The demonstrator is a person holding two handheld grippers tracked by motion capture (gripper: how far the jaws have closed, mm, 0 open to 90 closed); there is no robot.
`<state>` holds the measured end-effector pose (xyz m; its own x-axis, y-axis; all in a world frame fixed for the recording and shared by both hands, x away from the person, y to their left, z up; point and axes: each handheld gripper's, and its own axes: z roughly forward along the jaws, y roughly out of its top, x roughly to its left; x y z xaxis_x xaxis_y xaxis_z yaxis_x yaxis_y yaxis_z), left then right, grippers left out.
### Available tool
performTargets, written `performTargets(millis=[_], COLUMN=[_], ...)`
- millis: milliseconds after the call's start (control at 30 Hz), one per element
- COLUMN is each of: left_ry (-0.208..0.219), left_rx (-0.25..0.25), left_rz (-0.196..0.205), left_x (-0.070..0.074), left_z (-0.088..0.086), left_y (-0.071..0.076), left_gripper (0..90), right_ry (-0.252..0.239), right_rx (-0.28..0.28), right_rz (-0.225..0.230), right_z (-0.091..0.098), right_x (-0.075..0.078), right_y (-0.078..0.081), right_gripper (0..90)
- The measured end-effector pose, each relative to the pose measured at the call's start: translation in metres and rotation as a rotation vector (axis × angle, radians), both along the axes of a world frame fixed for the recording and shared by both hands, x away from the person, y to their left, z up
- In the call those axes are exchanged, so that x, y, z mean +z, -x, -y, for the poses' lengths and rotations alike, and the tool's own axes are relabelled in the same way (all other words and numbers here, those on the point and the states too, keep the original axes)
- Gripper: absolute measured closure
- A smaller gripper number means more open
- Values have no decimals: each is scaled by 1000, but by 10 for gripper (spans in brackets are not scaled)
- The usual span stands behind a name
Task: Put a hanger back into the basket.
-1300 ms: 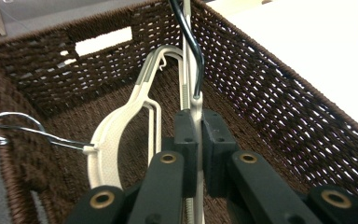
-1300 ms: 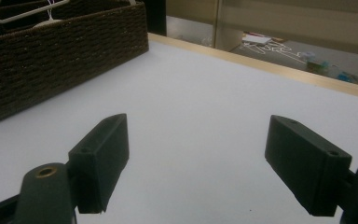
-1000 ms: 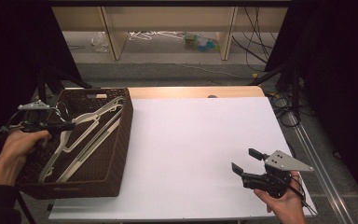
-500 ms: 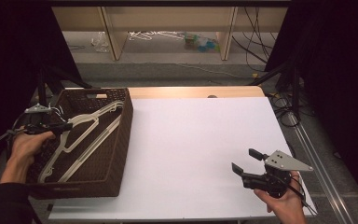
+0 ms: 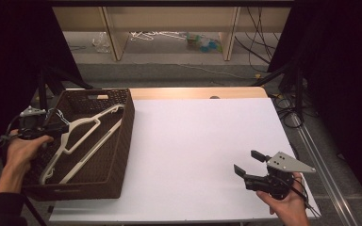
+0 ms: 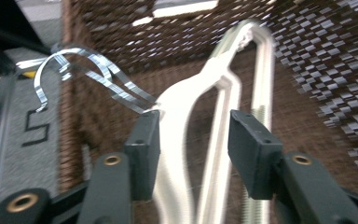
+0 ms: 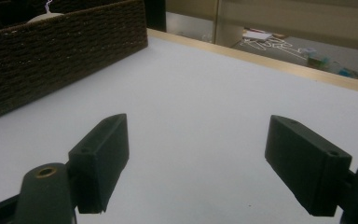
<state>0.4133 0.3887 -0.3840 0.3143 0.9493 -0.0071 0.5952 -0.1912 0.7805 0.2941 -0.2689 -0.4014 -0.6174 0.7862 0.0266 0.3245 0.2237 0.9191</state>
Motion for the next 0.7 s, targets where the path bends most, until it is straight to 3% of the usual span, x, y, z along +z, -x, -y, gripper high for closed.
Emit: performTargets(millis=[33, 67, 133, 167, 300, 400, 433, 500, 567, 700], left_ry=[8, 54, 57, 83, 98, 107, 102, 116, 150, 172], left_rx=[-9, 1, -17, -33, -89, -101, -128, -129, -159, -196], left_rz=[16, 39, 61, 84, 128, 143, 166, 168, 205, 223], left_x=[2, 6, 9, 13, 20, 23, 27, 29, 32, 32], left_z=[4, 16, 20, 32, 52, 62, 71, 75, 87, 104], left_y=[2, 7, 8, 13, 21, 25, 28, 31, 39, 47], left_gripper=[499, 460, 426, 419, 387, 370, 364, 357, 356, 345], right_ry=[-2, 0, -2, -2, -2, -1, -1, -1, 2, 2], right_rx=[0, -4, -4, -4, 0, -2, 1, 1, -1, 1], right_rz=[-1, -4, -7, -6, -1, -4, -4, -4, 20, 9], right_z=[0, 0, 0, 0, 0, 0, 0, 0, 0, 0], right_x=[0, -1, -1, -1, 0, -1, -1, -1, -1, -2], right_y=[0, 0, 0, 0, 0, 0, 0, 0, -1, 0], right_gripper=[227, 227, 227, 227, 227, 227, 226, 227, 227, 226])
